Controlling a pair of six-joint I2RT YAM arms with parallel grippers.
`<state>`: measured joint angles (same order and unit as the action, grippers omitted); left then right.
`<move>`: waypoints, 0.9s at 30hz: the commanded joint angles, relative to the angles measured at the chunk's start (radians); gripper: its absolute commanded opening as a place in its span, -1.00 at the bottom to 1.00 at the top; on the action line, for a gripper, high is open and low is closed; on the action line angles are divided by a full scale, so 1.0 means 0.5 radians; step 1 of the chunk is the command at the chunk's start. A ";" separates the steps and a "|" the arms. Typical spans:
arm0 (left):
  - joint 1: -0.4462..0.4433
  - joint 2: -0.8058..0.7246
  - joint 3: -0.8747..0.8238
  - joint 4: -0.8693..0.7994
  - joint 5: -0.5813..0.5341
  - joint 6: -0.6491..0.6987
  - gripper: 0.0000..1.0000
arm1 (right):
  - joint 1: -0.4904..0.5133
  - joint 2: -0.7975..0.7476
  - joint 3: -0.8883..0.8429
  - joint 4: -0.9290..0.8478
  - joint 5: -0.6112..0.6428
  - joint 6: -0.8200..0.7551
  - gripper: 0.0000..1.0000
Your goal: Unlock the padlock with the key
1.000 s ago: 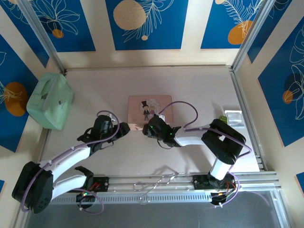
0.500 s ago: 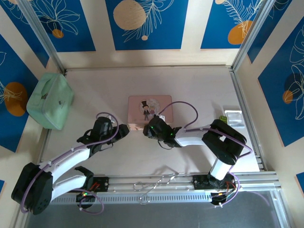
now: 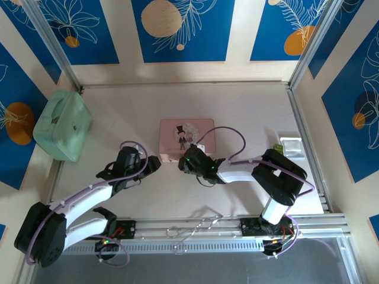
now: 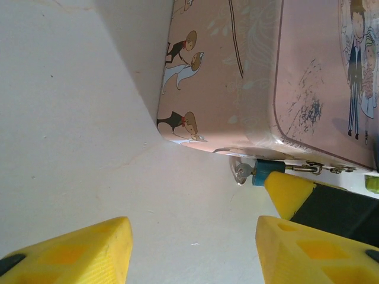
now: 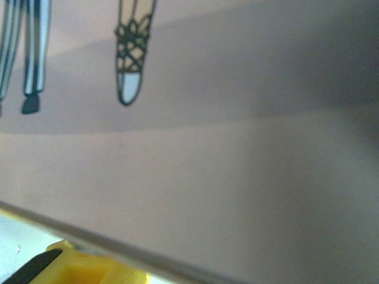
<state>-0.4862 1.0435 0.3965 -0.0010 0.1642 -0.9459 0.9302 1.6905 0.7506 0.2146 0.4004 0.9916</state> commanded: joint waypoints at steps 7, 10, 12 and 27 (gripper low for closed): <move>0.024 -0.010 -0.050 0.040 -0.014 -0.027 0.14 | 0.029 0.019 0.019 -0.170 -0.043 0.043 -0.34; 0.025 -0.019 -0.057 0.039 -0.019 -0.035 0.13 | 0.025 0.016 0.020 -0.172 -0.040 0.048 -0.39; 0.024 -0.022 -0.063 0.042 -0.020 -0.038 0.13 | 0.025 0.019 0.023 -0.178 -0.040 0.049 -0.44; 0.024 -0.015 0.150 -0.038 -0.065 0.094 0.39 | 0.026 0.027 0.034 -0.206 -0.055 0.053 -0.55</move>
<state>-0.4862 1.0420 0.4072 -0.0029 0.1577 -0.9379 0.9333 1.6905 0.7639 0.1787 0.4034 0.9955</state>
